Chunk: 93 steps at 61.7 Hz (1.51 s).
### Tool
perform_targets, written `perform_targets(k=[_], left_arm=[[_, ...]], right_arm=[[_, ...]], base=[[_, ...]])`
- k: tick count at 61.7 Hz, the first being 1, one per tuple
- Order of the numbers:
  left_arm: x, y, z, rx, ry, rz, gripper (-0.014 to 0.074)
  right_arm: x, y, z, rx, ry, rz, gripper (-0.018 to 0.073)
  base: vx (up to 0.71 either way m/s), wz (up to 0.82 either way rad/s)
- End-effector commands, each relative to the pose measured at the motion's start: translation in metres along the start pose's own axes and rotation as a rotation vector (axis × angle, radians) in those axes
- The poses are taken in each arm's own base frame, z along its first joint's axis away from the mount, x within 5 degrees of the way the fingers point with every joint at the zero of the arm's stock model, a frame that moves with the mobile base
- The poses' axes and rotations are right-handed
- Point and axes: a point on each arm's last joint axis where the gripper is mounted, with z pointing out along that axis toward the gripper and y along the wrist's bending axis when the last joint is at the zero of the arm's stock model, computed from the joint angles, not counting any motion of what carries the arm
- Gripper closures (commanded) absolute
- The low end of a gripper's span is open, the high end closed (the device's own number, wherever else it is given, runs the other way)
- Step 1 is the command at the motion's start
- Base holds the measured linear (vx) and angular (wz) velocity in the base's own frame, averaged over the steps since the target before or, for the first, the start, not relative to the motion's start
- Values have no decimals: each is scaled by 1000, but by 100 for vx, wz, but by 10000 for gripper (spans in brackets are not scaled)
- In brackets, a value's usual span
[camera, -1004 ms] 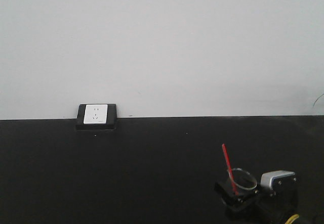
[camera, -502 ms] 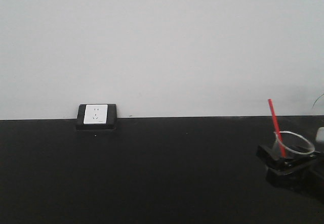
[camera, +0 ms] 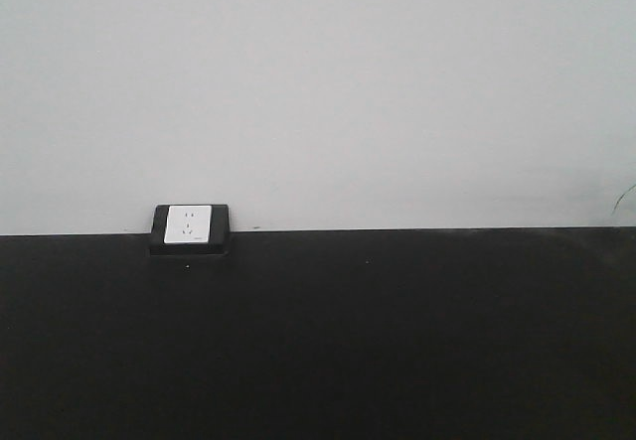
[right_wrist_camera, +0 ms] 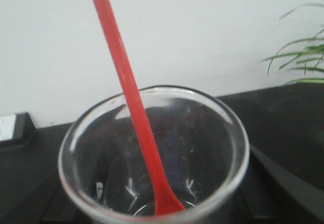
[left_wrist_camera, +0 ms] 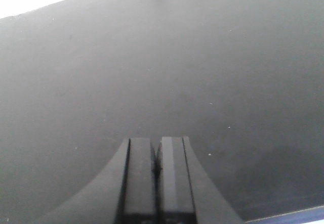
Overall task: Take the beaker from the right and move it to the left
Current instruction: 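Lift the beaker with the right gripper off the counter, then hold the beaker in the right gripper while the base turns away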
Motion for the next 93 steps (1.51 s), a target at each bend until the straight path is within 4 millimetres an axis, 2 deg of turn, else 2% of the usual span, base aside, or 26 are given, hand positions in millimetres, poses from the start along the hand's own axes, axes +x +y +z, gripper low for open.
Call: perform_targets(k=[1,93], left_arm=[[-2,0,2,-9,-70,1,603],[-2,0,2,-9,-70,1,603]], right_arm=[[-16,5,-7,-51,-85,-7,563],[-16,5,-8,-48,-84,17,563]], base=[[0,0],[0,0]])
